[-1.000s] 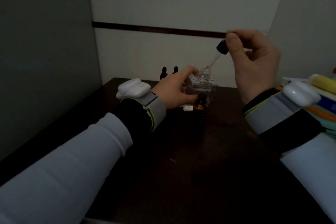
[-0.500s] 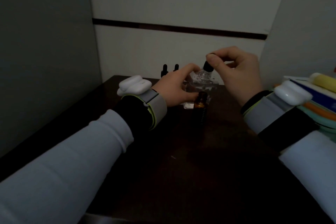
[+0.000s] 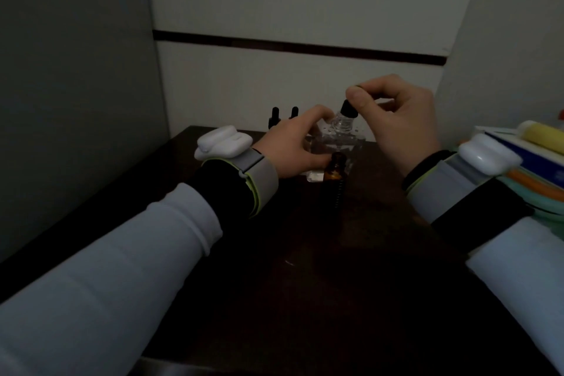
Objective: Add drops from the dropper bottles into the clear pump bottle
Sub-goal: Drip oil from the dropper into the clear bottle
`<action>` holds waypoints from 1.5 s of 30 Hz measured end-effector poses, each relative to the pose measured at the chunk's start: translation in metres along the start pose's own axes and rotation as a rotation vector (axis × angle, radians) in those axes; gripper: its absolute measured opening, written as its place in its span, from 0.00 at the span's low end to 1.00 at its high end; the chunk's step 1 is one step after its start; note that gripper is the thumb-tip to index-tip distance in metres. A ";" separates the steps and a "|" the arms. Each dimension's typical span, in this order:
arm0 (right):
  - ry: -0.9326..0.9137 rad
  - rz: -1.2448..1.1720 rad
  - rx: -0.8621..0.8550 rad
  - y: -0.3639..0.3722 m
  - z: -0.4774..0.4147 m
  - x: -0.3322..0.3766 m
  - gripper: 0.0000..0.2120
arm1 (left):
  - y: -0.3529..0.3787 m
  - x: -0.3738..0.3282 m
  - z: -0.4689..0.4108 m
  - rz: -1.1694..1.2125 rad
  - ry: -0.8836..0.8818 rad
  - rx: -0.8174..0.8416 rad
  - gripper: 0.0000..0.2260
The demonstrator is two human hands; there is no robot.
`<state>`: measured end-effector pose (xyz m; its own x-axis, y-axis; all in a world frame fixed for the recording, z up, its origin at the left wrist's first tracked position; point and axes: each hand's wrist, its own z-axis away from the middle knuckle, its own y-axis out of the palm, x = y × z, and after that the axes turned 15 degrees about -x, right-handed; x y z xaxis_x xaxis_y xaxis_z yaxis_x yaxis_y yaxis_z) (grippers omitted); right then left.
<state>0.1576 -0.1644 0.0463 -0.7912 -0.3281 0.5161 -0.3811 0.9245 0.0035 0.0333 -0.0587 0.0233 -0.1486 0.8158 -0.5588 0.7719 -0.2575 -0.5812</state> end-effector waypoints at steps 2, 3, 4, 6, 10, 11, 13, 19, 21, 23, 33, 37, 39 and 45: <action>-0.009 -0.022 -0.066 -0.003 -0.003 0.004 0.02 | 0.000 0.000 0.000 0.003 0.005 0.000 0.24; -0.013 -0.044 -0.104 -0.005 -0.006 0.007 0.02 | 0.001 0.000 0.000 0.002 0.006 -0.001 0.24; -0.016 -0.070 -0.140 -0.007 -0.010 0.010 0.03 | 0.001 0.001 0.000 -0.003 0.008 -0.003 0.24; -0.012 -0.125 -0.190 -0.010 -0.015 0.016 0.03 | 0.001 0.001 -0.001 -0.015 0.007 -0.009 0.24; 0.001 -0.137 -0.092 -0.013 -0.013 0.019 0.03 | 0.002 0.002 -0.001 -0.004 0.005 -0.004 0.24; -0.001 -0.113 -0.039 -0.012 -0.011 0.019 0.03 | 0.002 0.002 -0.001 -0.004 0.002 -0.002 0.24; 0.003 -0.086 0.044 -0.010 -0.007 0.018 0.03 | 0.001 0.002 -0.001 -0.001 -0.001 -0.004 0.24; 0.017 -0.078 0.098 -0.008 -0.004 0.015 0.05 | 0.001 0.002 -0.001 -0.009 0.002 0.001 0.23; 0.022 -0.075 0.108 -0.009 -0.003 0.014 0.05 | 0.001 0.001 -0.001 -0.007 0.007 -0.001 0.24; 0.025 -0.063 0.119 -0.010 -0.003 0.013 0.05 | 0.001 0.002 -0.001 -0.013 0.016 -0.011 0.24; 0.046 -0.075 0.149 -0.010 -0.003 0.012 0.04 | 0.002 0.003 -0.001 -0.004 0.008 -0.013 0.24; 0.063 -0.073 0.162 -0.010 -0.003 0.011 0.03 | 0.002 0.004 -0.001 0.019 0.005 -0.006 0.24; 0.057 -0.070 0.167 -0.010 -0.002 0.013 0.03 | 0.002 0.004 -0.001 0.026 0.003 -0.004 0.25; 0.048 -0.061 0.184 -0.011 0.000 0.016 0.03 | 0.002 0.003 -0.001 0.015 0.004 -0.001 0.24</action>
<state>0.1491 -0.1796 0.0546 -0.7422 -0.3684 0.5598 -0.5119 0.8508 -0.1188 0.0350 -0.0561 0.0216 -0.1348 0.8141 -0.5649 0.7749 -0.2687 -0.5721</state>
